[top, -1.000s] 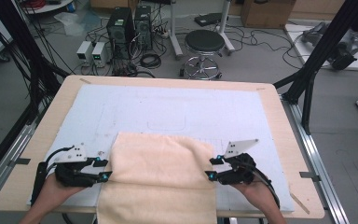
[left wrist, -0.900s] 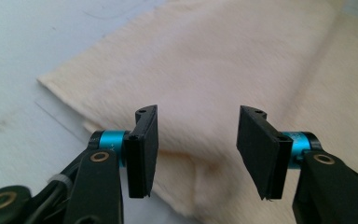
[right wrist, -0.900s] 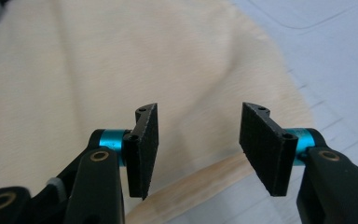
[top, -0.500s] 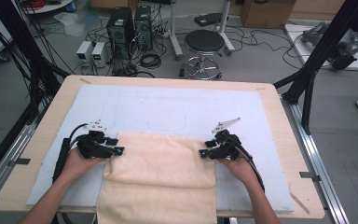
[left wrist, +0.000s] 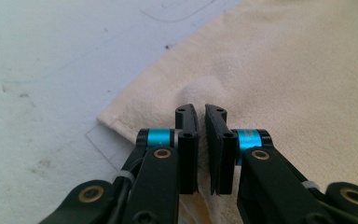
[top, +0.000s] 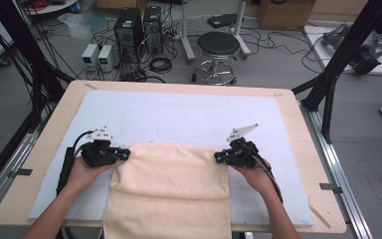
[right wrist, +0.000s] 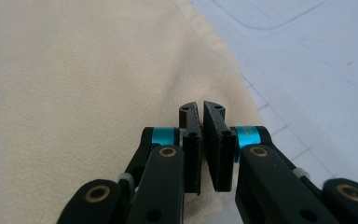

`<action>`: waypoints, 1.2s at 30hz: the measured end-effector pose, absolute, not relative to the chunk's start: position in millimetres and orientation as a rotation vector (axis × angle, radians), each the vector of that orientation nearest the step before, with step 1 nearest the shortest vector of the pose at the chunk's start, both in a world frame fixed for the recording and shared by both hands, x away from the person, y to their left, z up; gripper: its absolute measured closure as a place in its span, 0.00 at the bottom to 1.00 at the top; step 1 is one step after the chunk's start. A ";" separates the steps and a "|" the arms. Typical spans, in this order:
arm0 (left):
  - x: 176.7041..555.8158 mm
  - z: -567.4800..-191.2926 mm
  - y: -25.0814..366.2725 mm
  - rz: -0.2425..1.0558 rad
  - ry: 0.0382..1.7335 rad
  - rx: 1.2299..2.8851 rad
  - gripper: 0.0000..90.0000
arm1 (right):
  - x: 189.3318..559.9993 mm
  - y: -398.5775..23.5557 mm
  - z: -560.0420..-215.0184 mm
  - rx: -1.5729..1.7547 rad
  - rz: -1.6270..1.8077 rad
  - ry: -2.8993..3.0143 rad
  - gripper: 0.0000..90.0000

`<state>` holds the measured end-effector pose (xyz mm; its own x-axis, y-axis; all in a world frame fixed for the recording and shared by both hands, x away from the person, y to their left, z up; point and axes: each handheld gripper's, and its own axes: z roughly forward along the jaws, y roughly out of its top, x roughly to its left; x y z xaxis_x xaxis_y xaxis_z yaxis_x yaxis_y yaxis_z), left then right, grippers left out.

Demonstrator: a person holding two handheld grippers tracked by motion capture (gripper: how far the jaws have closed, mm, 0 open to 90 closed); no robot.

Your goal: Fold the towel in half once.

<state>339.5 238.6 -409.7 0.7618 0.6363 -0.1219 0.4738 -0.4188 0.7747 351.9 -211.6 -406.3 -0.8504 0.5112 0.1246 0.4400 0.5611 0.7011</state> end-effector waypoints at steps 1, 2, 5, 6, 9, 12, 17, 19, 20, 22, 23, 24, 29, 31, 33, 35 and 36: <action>338.3 -405.4 238.7 0.251 0.815 2.085 0.93 | 350.8 -211.4 -402.3 0.810 1.176 2.688 0.95; 335.7 -400.7 238.4 0.262 0.811 2.068 0.93 | 348.8 -211.1 -397.8 0.800 1.184 2.682 0.95; 324.9 -386.9 239.3 0.294 0.767 2.045 0.93 | 340.0 -210.8 -382.1 0.750 1.211 2.663 0.95; 317.3 -382.1 240.0 0.320 0.742 2.038 0.93 | 336.0 -210.8 -376.8 0.724 1.227 2.652 0.95; 294.8 -373.0 244.1 0.334 0.676 2.018 0.92 | 316.7 -211.9 -360.5 0.656 1.276 2.625 0.95; 260.2 -365.9 252.1 0.331 0.591 2.010 0.92 | 283.8 -213.5 -346.7 0.568 1.309 2.620 0.95; 195.7 -368.6 266.5 0.277 0.443 1.970 0.82 | 217.8 -216.5 -336.4 0.385 1.401 2.656 0.90; 187.2 -370.4 272.0 0.285 0.459 1.959 0.77 | 203.7 -219.4 -333.7 0.382 1.446 2.655 0.83; 188.3 -371.9 273.7 0.286 0.473 1.961 0.75 | 202.5 -220.5 -333.3 0.383 1.446 2.656 0.82; 196.8 -376.1 275.5 0.296 0.515 1.975 0.73 | 208.3 -220.6 -336.1 0.398 1.390 2.658 0.78; 203.0 -378.4 275.9 0.300 0.532 1.986 0.71 | 214.0 -220.2 -338.6 0.424 1.369 2.662 0.76; 209.5 -381.1 275.0 0.304 0.554 1.991 0.70 | 221.7 -219.3 -342.1 0.438 1.340 2.656 0.74; 248.1 -392.9 268.6 0.340 0.659 2.027 0.65 | 266.1 -217.5 -365.0 0.580 1.231 2.641 0.65; 264.0 -398.5 266.2 0.357 0.693 2.041 0.63 | 282.7 -217.5 -374.6 0.636 1.223 2.638 0.63; 280.3 -404.6 264.0 0.355 0.732 2.057 0.60 | 295.5 -215.7 -383.4 0.665 1.189 2.631 0.59; 295.2 -411.2 261.2 0.351 0.769 2.077 0.58 | 307.5 -211.7 -391.4 0.687 1.142 2.656 0.56; 302.2 -414.2 259.9 0.350 0.781 2.094 0.57 | 310.0 -210.2 -393.5 0.683 1.121 2.664 0.55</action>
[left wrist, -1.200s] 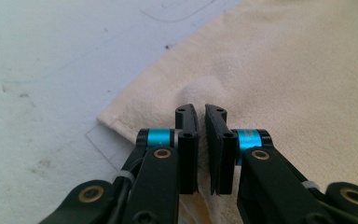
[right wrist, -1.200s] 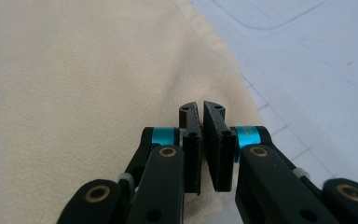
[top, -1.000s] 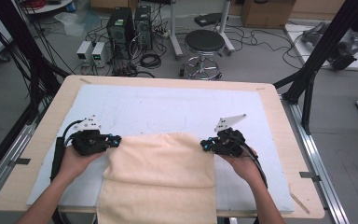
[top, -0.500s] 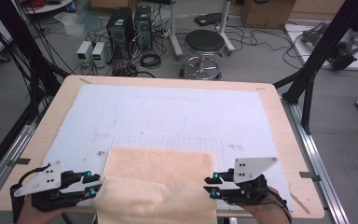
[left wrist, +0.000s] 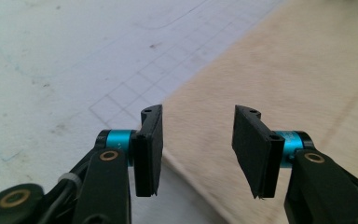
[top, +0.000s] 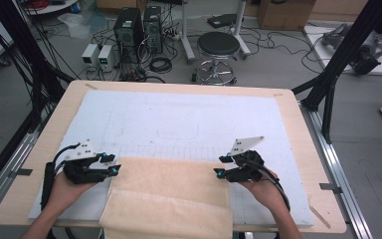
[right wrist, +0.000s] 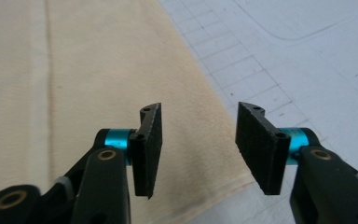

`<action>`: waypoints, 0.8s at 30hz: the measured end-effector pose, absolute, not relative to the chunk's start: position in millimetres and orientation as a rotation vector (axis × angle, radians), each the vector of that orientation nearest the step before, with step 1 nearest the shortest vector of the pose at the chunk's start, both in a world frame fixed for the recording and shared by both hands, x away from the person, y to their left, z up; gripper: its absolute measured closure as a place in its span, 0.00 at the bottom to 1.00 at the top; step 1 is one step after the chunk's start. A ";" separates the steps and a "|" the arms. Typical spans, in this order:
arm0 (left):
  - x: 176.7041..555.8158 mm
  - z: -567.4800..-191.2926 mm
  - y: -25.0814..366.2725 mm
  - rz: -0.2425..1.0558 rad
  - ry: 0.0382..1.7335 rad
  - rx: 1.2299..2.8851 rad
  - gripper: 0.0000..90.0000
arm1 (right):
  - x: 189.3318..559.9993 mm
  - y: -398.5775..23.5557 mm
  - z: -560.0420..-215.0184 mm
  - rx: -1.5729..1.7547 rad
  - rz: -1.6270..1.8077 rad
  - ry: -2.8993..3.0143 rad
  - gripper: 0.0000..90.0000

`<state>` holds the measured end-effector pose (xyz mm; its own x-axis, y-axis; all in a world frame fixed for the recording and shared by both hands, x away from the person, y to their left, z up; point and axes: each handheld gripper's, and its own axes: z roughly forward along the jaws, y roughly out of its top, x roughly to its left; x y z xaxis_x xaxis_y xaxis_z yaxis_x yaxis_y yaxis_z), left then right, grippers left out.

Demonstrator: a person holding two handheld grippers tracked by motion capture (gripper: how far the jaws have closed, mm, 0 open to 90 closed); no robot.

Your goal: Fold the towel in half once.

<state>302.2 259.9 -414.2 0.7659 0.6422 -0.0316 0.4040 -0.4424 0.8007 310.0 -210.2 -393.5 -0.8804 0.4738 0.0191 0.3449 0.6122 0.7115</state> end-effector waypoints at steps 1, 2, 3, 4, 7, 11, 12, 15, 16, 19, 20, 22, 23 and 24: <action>307.7 -417.4 258.3 0.356 0.798 2.102 0.55 | 313.4 -208.4 -396.4 0.677 1.095 2.671 0.54; 312.3 -420.6 257.2 0.352 0.812 2.108 0.53 | 316.8 -207.1 -399.4 0.678 1.075 2.678 0.53; 316.4 -423.8 256.1 0.341 0.823 2.115 0.52 | 319.6 -206.2 -402.2 0.690 1.057 2.682 0.52; 319.9 -427.3 255.0 0.323 0.835 2.124 0.51 | 322.3 -206.1 -405.1 0.692 1.041 2.688 0.52; 328.0 -437.1 252.7 0.281 0.858 2.167 0.50 | 328.7 -208.1 -416.7 0.736 1.033 2.707 0.50; 331.0 -438.9 255.4 0.213 0.849 2.149 0.56 | 333.3 -214.5 -432.5 0.806 1.048 2.751 0.51; 330.3 -439.2 254.8 0.204 0.844 2.149 0.66 | 333.5 -216.3 -433.8 0.819 1.076 2.746 0.55; 328.3 -438.4 252.2 0.174 0.823 2.157 0.85 | 333.7 -217.4 -433.0 0.797 1.109 2.782 0.75; 327.6 -437.7 251.5 0.171 0.817 2.162 0.87 | 333.1 -216.4 -432.8 0.775 1.110 2.797 0.82; 327.6 -434.5 250.7 0.205 0.829 2.167 0.92 | 331.2 -214.5 -429.7 0.741 1.110 2.805 0.90; 329.2 -432.5 250.7 0.222 0.840 2.150 0.92 | 332.0 -214.5 -427.7 0.736 1.105 2.806 0.91; 336.3 -427.4 250.5 0.260 0.866 2.112 0.93 | 336.5 -215.4 -418.7 0.723 1.081 2.761 0.92; 342.8 -423.6 249.7 0.279 0.880 2.107 0.93 | 341.5 -215.9 -412.1 0.735 1.084 2.725 0.92; 350.5 -419.4 248.3 0.294 0.902 2.082 0.93 | 348.2 -216.0 -404.7 0.739 1.094 2.686 0.92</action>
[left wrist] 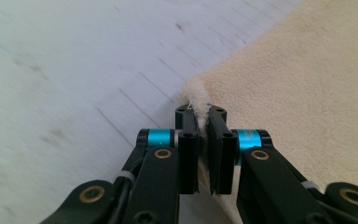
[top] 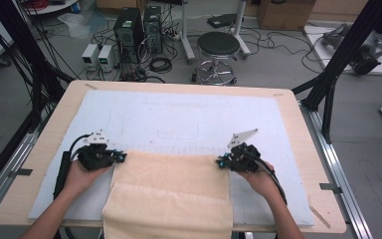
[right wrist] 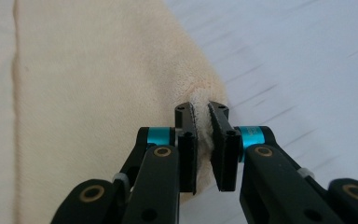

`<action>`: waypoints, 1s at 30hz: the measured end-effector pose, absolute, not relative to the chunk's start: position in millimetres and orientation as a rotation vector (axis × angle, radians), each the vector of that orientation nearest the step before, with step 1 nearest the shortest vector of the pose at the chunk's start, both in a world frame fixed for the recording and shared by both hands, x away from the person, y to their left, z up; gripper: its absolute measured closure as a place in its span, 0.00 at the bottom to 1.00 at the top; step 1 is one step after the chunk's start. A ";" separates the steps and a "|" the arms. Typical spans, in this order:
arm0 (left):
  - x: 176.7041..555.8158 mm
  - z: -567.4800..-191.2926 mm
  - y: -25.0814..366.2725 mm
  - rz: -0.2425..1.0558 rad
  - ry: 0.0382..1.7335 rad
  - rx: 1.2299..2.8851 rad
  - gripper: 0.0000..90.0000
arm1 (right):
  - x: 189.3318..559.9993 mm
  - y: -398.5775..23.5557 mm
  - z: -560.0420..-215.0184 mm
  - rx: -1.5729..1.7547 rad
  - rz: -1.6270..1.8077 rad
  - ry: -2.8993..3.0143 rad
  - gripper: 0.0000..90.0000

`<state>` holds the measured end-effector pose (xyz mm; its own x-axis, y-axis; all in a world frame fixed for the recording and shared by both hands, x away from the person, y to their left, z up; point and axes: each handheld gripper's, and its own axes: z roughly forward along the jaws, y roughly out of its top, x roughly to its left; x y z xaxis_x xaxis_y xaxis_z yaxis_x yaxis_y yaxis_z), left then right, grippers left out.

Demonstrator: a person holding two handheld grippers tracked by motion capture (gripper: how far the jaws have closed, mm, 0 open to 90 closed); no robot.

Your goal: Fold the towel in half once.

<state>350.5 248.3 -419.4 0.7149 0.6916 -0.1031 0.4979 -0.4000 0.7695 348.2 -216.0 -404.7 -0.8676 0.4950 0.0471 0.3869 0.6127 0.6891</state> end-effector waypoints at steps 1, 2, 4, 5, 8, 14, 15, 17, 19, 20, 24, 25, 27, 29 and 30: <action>359.5 -414.1 247.6 0.311 0.920 2.051 0.93 | 357.1 -215.6 -397.3 0.742 1.084 2.653 0.92; 369.2 -408.5 246.1 0.321 0.948 2.006 0.93 | 366.9 -214.9 -390.1 0.745 1.063 2.633 0.92; 391.1 -395.9 243.7 0.349 0.977 1.965 0.93 | 390.2 -215.7 -379.0 0.764 1.034 2.611 0.92; 402.2 -389.8 241.1 0.358 0.994 1.947 0.93 | 402.7 -216.7 -374.6 0.786 1.029 2.606 0.92; 431.9 -371.0 229.7 0.418 1.017 1.963 0.93 | 433.3 -218.7 -359.6 0.828 1.000 2.565 0.92; 470.8 -340.1 219.9 0.525 1.046 1.927 0.92 | 474.5 -224.0 -326.0 0.901 1.055 2.439 0.91; 473.9 -339.6 219.7 0.540 1.063 1.933 0.90 | 478.6 -225.1 -324.8 0.910 1.069 2.421 0.86; 476.7 -343.3 223.1 0.542 1.090 1.964 0.77 | 484.0 -226.6 -328.8 0.956 1.054 2.406 0.75; 476.0 -349.2 229.8 0.504 1.102 1.985 0.73 | 486.6 -229.8 -338.6 0.982 1.036 2.437 0.67; 473.6 -352.7 233.0 0.488 1.097 1.977 0.71 | 484.7 -230.6 -342.6 0.976 1.039 2.450 0.66; 462.2 -368.4 241.0 0.419 1.068 1.976 0.67 | 475.5 -229.0 -354.8 0.980 1.017 2.554 0.56; 458.9 -373.0 241.0 0.404 1.061 1.975 0.66 | 471.5 -227.2 -355.6 0.976 1.002 2.575 0.56; 452.3 -382.0 239.5 0.381 1.039 1.980 0.65 | 459.4 -223.2 -357.1 0.894 1.003 2.547 0.57; 446.9 -390.5 236.1 0.355 1.017 1.985 0.64 | 450.8 -222.4 -360.5 0.879 1.030 2.546 0.57; 445.1 -394.1 234.2 0.339 1.006 1.994 0.62 | 447.9 -222.8 -364.1 0.885 1.037 2.551 0.57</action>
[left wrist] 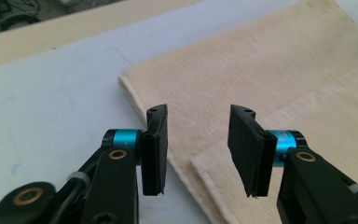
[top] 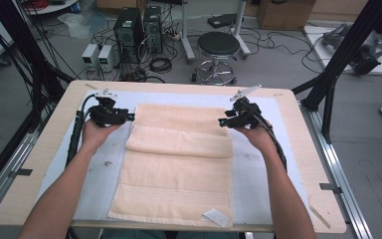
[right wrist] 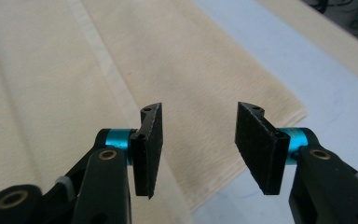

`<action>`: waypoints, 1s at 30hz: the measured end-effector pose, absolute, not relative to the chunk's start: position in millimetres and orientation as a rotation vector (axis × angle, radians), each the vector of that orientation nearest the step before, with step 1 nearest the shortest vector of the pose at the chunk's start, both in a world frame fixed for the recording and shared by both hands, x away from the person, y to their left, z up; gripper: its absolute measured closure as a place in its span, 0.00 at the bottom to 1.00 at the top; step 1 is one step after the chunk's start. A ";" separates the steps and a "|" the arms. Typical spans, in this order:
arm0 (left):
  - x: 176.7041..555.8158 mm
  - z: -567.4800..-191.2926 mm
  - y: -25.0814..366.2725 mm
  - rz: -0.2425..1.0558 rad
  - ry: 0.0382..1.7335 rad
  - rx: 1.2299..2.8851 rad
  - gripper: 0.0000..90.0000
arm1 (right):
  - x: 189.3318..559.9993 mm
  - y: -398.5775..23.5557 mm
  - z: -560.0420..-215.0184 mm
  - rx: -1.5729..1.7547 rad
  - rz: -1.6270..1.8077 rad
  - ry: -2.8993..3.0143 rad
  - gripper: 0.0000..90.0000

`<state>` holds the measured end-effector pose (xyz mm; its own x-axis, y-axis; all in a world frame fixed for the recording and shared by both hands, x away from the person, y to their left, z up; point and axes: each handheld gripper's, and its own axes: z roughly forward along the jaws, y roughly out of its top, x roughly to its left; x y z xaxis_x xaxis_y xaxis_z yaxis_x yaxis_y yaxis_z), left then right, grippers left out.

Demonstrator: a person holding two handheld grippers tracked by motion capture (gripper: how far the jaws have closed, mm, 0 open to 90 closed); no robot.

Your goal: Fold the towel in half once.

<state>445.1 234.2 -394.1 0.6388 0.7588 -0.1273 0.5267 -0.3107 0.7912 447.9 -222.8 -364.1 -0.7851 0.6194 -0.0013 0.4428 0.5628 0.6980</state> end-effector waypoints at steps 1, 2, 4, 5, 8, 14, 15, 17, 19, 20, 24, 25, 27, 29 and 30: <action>443.4 -397.6 231.7 0.331 0.996 2.001 0.61 | 444.8 -223.9 -368.6 0.888 1.041 2.551 0.57; 442.3 -400.5 229.1 0.322 0.983 2.012 0.61 | 442.7 -225.3 -373.6 0.894 1.041 2.559 0.57; 440.9 -405.4 222.9 0.310 0.955 2.036 0.60 | 438.0 -227.7 -384.3 0.889 1.043 2.565 0.57; 441.0 -407.3 220.0 0.310 0.945 2.056 0.60 | 436.2 -228.7 -389.1 0.893 1.044 2.575 0.57; 442.4 -412.4 214.9 0.304 0.942 2.077 0.60 | 431.3 -231.5 -401.9 0.911 1.051 2.589 0.58; 443.2 -425.6 211.7 0.259 0.959 2.158 0.67 | 425.7 -231.9 -423.3 0.922 1.017 2.635 0.65; 441.8 -427.4 211.6 0.271 0.956 2.154 0.70 | 425.0 -231.7 -425.9 0.925 1.017 2.642 0.68; 438.4 -429.4 211.9 0.304 0.949 2.146 0.80 | 423.9 -231.4 -428.5 0.924 1.034 2.640 0.77; 436.5 -430.9 212.2 0.300 0.961 2.128 0.92 | 423.8 -231.0 -428.4 0.922 1.051 2.645 0.84; 435.8 -430.3 212.5 0.306 0.961 2.124 0.93 | 423.8 -230.3 -427.6 0.912 1.051 2.651 0.89; 431.8 -424.9 214.7 0.327 0.953 2.108 0.96 | 420.2 -227.2 -420.6 0.864 1.034 2.652 0.94; 430.3 -422.9 215.6 0.331 0.947 2.097 0.96 | 419.2 -227.3 -419.1 0.863 1.040 2.651 0.94; 426.4 -417.2 218.0 0.338 0.930 2.072 0.96 | 416.8 -229.3 -414.3 0.858 1.068 2.635 0.94; 421.6 -411.5 221.2 0.340 0.914 2.047 0.96 | 412.6 -230.1 -407.1 0.837 1.103 2.615 0.95; 419.1 -408.6 223.3 0.339 0.908 2.038 0.97 | 410.2 -230.5 -403.0 0.823 1.117 2.612 0.95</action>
